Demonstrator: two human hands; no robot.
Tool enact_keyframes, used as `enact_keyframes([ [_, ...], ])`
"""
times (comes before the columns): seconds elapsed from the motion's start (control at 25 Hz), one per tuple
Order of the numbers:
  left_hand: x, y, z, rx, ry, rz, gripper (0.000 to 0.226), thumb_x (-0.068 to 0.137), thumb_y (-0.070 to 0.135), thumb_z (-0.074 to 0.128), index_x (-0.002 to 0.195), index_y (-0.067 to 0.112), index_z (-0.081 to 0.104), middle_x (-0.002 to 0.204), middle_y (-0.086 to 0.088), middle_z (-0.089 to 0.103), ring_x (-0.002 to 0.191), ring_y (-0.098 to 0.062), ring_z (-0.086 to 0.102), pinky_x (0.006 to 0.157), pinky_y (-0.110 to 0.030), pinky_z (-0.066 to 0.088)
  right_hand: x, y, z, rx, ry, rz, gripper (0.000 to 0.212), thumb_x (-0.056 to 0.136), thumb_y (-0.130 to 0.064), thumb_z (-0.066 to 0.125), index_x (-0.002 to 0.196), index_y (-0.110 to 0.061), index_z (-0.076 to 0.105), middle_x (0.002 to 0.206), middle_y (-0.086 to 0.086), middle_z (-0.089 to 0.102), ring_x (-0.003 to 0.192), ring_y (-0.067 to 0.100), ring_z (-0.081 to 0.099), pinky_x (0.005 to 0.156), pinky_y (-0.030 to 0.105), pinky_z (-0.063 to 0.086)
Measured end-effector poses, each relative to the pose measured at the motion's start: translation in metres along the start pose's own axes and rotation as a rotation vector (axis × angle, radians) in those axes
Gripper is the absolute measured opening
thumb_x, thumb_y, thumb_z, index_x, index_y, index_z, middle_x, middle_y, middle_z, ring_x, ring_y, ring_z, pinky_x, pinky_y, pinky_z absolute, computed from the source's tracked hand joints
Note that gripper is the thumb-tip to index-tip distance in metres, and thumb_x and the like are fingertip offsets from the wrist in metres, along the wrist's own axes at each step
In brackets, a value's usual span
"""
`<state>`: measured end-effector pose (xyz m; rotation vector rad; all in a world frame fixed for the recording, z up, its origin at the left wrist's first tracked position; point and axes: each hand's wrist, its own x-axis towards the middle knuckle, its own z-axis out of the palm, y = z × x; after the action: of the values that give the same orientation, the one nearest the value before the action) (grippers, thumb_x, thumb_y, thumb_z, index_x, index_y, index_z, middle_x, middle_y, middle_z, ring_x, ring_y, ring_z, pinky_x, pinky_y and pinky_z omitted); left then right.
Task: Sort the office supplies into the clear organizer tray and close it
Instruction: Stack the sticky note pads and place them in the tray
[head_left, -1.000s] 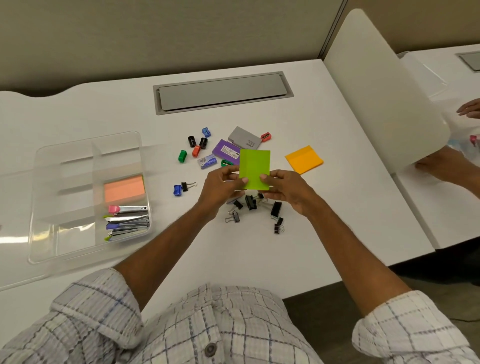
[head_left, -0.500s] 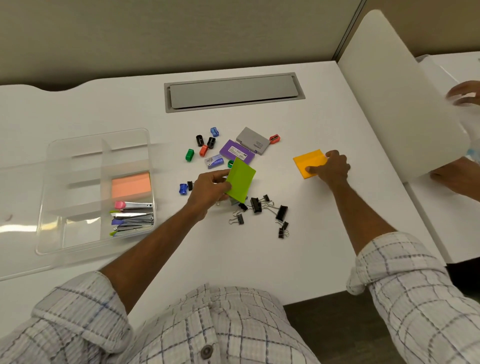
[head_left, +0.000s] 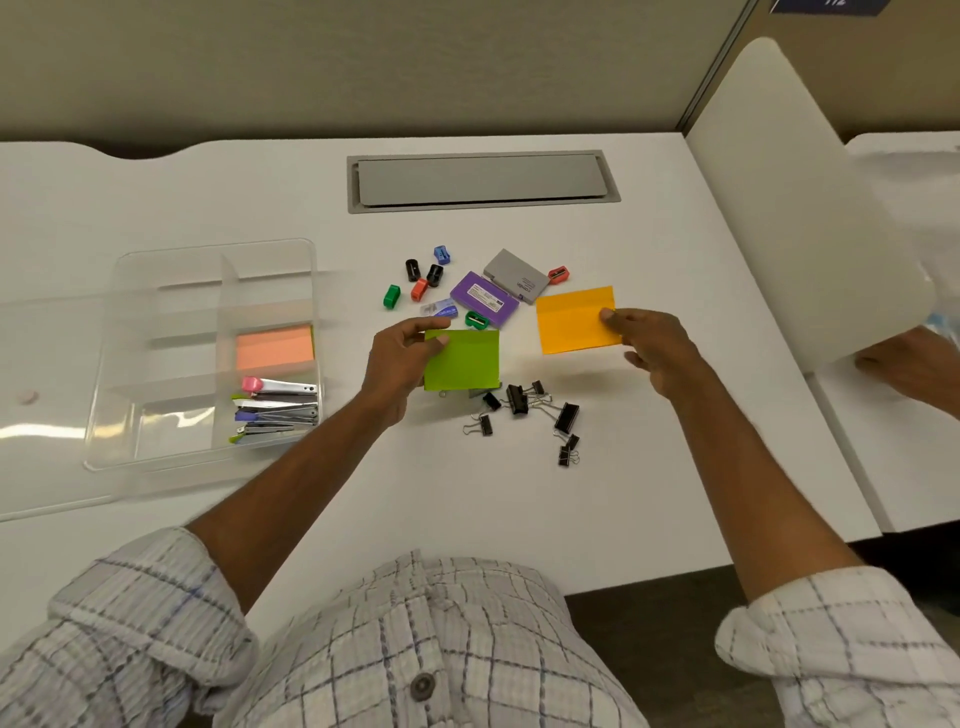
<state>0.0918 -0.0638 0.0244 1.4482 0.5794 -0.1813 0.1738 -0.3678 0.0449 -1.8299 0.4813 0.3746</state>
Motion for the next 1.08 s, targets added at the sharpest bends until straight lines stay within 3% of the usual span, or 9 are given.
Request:
enact_keyframes([
  [0.12, -0.012, 0.002, -0.010, -0.139, -0.017, -0.044, 0.024, 0.093, 0.011, 0.065, 0.116, 0.017, 0.071, 0.106, -0.005, 0.068, 0.101, -0.024, 0.066, 0.066, -0.034, 0.059, -0.036, -0.016, 0.033, 0.005, -0.235, -0.058, 0.029, 0.082, -0.038, 0.076, 0.106, -0.022, 0.072, 0.111, -0.002, 0.071, 0.104, 0.016, 0.062, 0.085, 0.033, 0.045],
  [0.24, -0.023, 0.007, -0.021, -0.237, -0.057, -0.058, 0.027, 0.095, 0.014, 0.063, 0.122, 0.018, 0.067, 0.108, -0.002, 0.069, 0.096, -0.020, 0.068, 0.066, -0.033, 0.059, -0.062, -0.018, 0.072, -0.040, -0.322, -0.119, 0.029, 0.084, -0.033, 0.076, 0.109, -0.018, 0.072, 0.100, -0.002, 0.071, 0.093, 0.012, 0.063, 0.081, 0.029, 0.049],
  [0.36, -0.034, 0.013, -0.039, -0.257, -0.059, -0.074, 0.029, 0.102, 0.024, 0.051, 0.128, 0.021, 0.064, 0.110, 0.002, 0.065, 0.098, -0.018, 0.065, 0.071, -0.034, 0.058, -0.077, -0.016, 0.107, -0.068, -0.347, -0.140, 0.028, 0.085, -0.027, 0.075, 0.107, -0.010, 0.071, 0.100, 0.004, 0.072, 0.094, 0.016, 0.066, 0.085, 0.031, 0.056],
  [0.48, -0.043, 0.014, -0.063, -0.252, -0.031, -0.093, 0.032, 0.105, 0.031, 0.043, 0.129, 0.023, 0.062, 0.116, -0.001, 0.060, 0.105, -0.022, 0.059, 0.074, -0.034, 0.055, -0.090, -0.014, 0.144, -0.017, -0.344, -0.153, 0.031, 0.084, -0.017, 0.077, 0.107, -0.003, 0.062, 0.107, 0.009, 0.066, 0.097, 0.023, 0.067, 0.074, 0.031, 0.062],
  [0.6, -0.046, 0.017, -0.094, -0.288, 0.042, -0.156, 0.033, 0.103, 0.038, 0.045, 0.125, 0.023, 0.063, 0.125, -0.006, 0.053, 0.105, -0.025, 0.056, 0.082, -0.040, 0.054, -0.110, -0.016, 0.191, -0.116, -0.308, -0.185, 0.038, 0.081, -0.021, 0.081, 0.109, -0.014, 0.057, 0.109, 0.007, 0.062, 0.098, 0.022, 0.065, 0.076, 0.035, 0.062],
  [0.72, -0.048, 0.016, -0.122, -0.205, 0.036, -0.226, 0.041, 0.101, 0.047, 0.045, 0.131, 0.021, 0.051, 0.122, -0.008, 0.054, 0.104, -0.029, 0.057, 0.081, -0.041, 0.053, -0.122, -0.014, 0.227, -0.201, -0.238, -0.220, 0.041, 0.078, -0.030, 0.083, 0.108, -0.023, 0.055, 0.100, 0.001, 0.065, 0.093, 0.016, 0.063, 0.080, 0.037, 0.057],
  [0.88, -0.038, 0.013, -0.175, 0.149, 0.042, -0.047, 0.049, 0.101, 0.023, 0.051, 0.148, 0.016, 0.040, 0.146, -0.010, 0.044, 0.125, -0.033, 0.050, 0.095, -0.047, 0.053, -0.134, -0.023, 0.270, -0.189, -0.196, -0.292, 0.037, 0.080, -0.030, 0.081, 0.106, -0.023, 0.056, 0.103, 0.001, 0.065, 0.096, 0.018, 0.064, 0.078, 0.035, 0.059],
  [0.96, -0.029, 0.016, -0.203, 0.222, 0.115, 0.090, 0.049, 0.096, 0.020, 0.061, 0.143, 0.014, 0.049, 0.134, -0.016, 0.055, 0.119, -0.032, 0.056, 0.099, -0.047, 0.052, -0.138, -0.033, 0.293, -0.168, -0.166, -0.333, 0.035, 0.080, -0.028, 0.081, 0.104, -0.022, 0.057, 0.102, 0.001, 0.066, 0.096, 0.018, 0.065, 0.075, 0.033, 0.058],
  [1.08, -0.017, 0.025, -0.232, 0.167, 0.149, 0.212, 0.045, 0.086, 0.018, 0.076, 0.128, 0.010, 0.064, 0.105, -0.022, 0.069, 0.099, -0.034, 0.070, 0.081, -0.041, 0.062, -0.138, -0.045, 0.318, -0.142, -0.108, -0.345, 0.033, 0.080, -0.024, 0.081, 0.104, -0.014, 0.060, 0.104, 0.007, 0.069, 0.097, 0.022, 0.067, 0.077, 0.037, 0.059],
])
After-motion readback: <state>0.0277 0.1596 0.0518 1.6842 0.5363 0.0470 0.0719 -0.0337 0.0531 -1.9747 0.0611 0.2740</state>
